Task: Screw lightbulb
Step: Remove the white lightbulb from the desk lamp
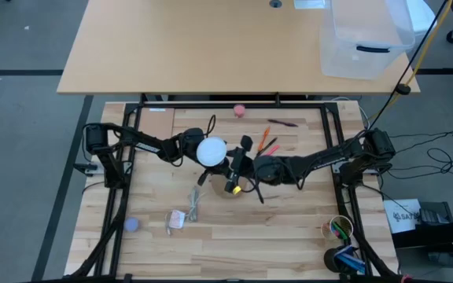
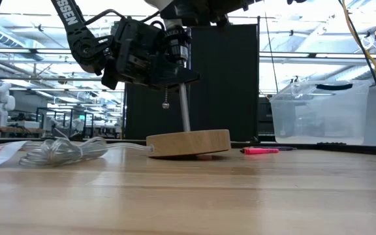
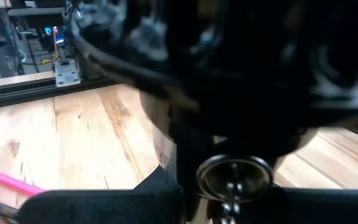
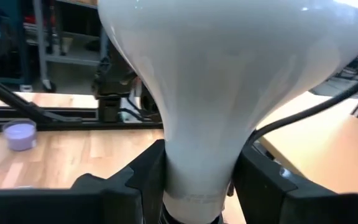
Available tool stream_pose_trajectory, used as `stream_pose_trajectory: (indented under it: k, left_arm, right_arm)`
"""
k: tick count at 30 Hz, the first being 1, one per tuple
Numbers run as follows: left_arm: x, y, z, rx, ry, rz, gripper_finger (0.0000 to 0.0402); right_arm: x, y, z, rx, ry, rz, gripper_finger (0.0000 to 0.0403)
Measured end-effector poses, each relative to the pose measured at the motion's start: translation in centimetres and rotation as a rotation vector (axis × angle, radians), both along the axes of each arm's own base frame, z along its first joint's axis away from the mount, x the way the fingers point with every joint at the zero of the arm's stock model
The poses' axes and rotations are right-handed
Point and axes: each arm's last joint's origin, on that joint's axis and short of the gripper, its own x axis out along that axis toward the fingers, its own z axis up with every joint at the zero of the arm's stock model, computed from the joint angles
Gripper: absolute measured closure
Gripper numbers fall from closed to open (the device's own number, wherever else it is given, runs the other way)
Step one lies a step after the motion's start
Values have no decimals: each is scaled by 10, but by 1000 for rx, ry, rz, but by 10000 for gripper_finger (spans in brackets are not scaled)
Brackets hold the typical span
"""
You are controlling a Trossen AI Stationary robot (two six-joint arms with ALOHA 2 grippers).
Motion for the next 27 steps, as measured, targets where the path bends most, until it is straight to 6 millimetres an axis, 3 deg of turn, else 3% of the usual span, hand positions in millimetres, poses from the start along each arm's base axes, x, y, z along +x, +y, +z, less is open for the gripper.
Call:
stream_pose_trajectory:
  k: [5, 16, 27]
  left_arm:
    - [0, 0, 0, -8, 6, -5, 373]
    - [0, -2, -2, -24, 34, -10, 373]
    - [0, -1, -2, -21, 34, 5, 373]
  right_arm:
    - [0, -2, 1, 27, -8, 9, 233]
    - [-12, 9, 12, 83, -9, 32, 106]
    - [-27, 19, 16, 115, 54, -31, 100]
